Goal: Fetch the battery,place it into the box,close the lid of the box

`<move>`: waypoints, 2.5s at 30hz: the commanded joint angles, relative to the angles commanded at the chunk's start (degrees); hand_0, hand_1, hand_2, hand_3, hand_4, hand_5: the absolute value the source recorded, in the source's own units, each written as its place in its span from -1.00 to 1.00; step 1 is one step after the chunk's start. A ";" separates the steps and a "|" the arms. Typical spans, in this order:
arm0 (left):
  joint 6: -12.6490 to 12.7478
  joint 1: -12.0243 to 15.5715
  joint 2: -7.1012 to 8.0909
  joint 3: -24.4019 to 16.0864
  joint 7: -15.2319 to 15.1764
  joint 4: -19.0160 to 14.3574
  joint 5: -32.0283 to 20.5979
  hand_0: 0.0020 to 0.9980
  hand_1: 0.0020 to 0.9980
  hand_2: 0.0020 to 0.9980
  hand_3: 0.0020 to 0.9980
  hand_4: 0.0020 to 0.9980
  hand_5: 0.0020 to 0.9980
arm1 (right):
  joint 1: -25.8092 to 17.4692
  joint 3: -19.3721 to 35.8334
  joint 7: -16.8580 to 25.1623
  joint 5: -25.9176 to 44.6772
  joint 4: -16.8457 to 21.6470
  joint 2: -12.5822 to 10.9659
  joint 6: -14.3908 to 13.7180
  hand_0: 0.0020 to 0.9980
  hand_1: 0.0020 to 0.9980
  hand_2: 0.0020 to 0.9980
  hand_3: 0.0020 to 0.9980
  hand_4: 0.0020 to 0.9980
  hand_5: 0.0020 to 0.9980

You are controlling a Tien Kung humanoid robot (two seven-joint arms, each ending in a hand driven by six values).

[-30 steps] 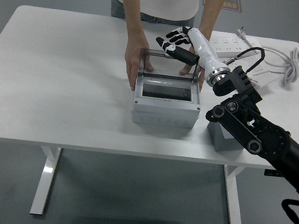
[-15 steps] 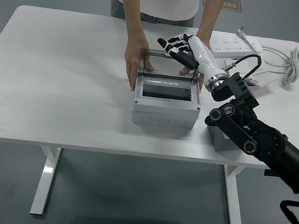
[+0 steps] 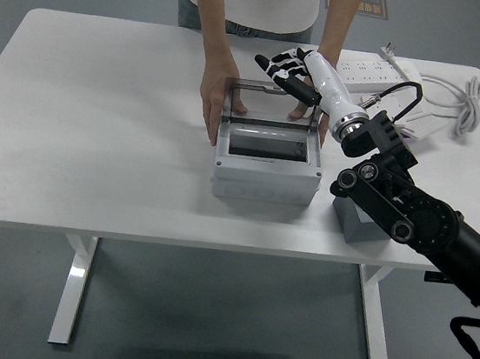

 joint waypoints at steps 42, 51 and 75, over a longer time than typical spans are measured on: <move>0.37 0.66 0.23 0.81 -0.03 0.09 -1.53 0.18 0.36 0.19 0.16 0.09 -1.00 | -1.53 -5.98 -5.68 -4.35 10.18 -4.28 0.44 0.54 0.34 0.35 0.40 1.00 0.97; 0.44 0.72 0.11 0.93 -0.02 0.09 -1.77 0.18 0.36 0.18 0.16 0.09 -1.00 | -2.47 -6.78 -5.85 -3.96 10.52 -5.02 0.62 0.45 0.25 0.30 0.40 0.98 1.00; 0.78 0.70 0.00 1.38 -0.19 0.21 -2.72 0.18 0.36 0.18 0.15 0.08 -1.00 | -3.68 -6.73 -12.38 -9.77 16.46 -6.54 8.98 0.42 0.23 0.30 0.39 0.90 0.98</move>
